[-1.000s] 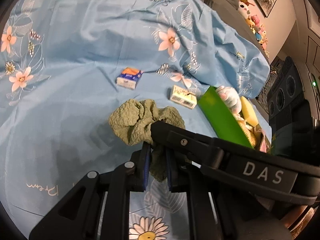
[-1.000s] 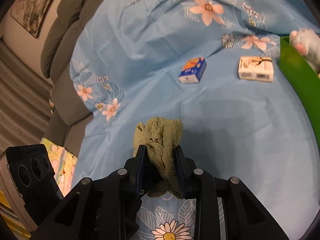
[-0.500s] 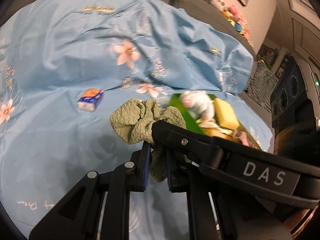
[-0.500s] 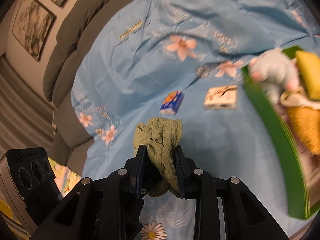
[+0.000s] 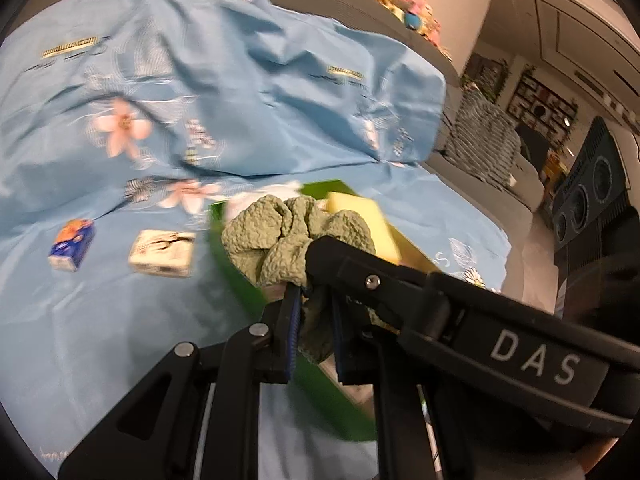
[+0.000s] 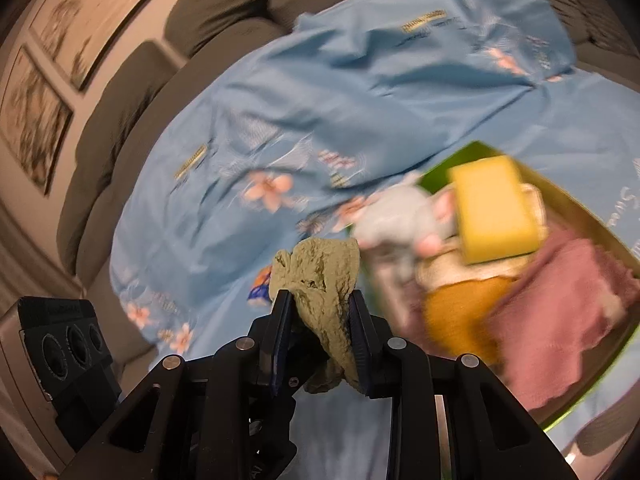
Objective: Organize soft objects
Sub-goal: 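Lift and carry the olive-green cloth into the green box, then open the right gripper to release the cloth in the box, then move the right gripper back toward the blue tissue pack, then grasp the blue tissue pack with the right gripper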
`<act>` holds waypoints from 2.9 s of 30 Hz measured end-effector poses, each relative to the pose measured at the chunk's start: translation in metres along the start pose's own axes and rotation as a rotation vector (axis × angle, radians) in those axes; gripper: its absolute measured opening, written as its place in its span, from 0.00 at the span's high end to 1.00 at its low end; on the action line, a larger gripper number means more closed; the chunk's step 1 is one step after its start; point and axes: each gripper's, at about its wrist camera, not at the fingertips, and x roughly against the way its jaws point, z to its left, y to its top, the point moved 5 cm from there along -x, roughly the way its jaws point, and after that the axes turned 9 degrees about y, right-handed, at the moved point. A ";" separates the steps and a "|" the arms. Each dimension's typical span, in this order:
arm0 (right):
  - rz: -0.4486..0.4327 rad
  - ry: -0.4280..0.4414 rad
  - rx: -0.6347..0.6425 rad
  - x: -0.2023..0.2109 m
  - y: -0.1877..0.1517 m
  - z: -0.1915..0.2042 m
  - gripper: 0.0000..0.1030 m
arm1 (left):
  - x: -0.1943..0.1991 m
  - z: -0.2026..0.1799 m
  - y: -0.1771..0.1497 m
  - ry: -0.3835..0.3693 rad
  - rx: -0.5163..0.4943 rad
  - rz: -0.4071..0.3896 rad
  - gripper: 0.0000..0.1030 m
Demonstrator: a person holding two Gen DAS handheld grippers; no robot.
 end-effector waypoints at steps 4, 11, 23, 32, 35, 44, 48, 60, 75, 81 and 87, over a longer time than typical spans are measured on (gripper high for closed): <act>-0.046 -0.037 -0.050 0.019 0.015 -0.029 0.69 | -0.023 -0.030 0.006 -0.057 -0.033 0.037 0.91; -0.118 -0.172 -0.113 0.048 0.038 -0.078 0.69 | -0.076 -0.069 0.006 -0.142 -0.053 0.151 0.90; -0.034 -0.305 -0.306 0.029 0.037 -0.147 0.69 | -0.088 -0.051 0.000 -0.123 0.021 0.215 0.48; -0.189 -0.351 -0.180 0.050 0.041 -0.104 0.22 | -0.015 0.029 -0.012 -0.021 0.113 0.099 0.23; -0.236 -0.328 -0.135 0.053 0.041 -0.084 0.20 | 0.003 0.070 -0.028 0.043 0.162 0.103 0.21; -0.151 -0.291 0.042 0.000 0.019 -0.021 0.11 | 0.042 0.175 -0.079 0.246 0.230 0.140 0.19; -0.084 -0.252 0.123 -0.030 -0.001 0.011 0.10 | 0.056 0.210 -0.094 0.295 0.294 0.133 0.19; 0.235 -0.207 0.133 -0.141 -0.069 0.053 0.06 | 0.076 0.292 -0.104 0.385 0.487 0.131 0.19; 0.322 -0.330 0.191 -0.300 -0.048 0.085 0.06 | 0.077 0.326 -0.108 0.450 0.551 0.188 0.19; 0.324 -0.424 0.265 -0.352 -0.047 0.081 0.19 | 0.075 0.332 -0.110 0.465 0.553 0.206 0.19; 0.325 -0.457 0.331 -0.356 -0.051 0.075 0.49 | 0.072 0.333 -0.110 0.473 0.548 0.210 0.19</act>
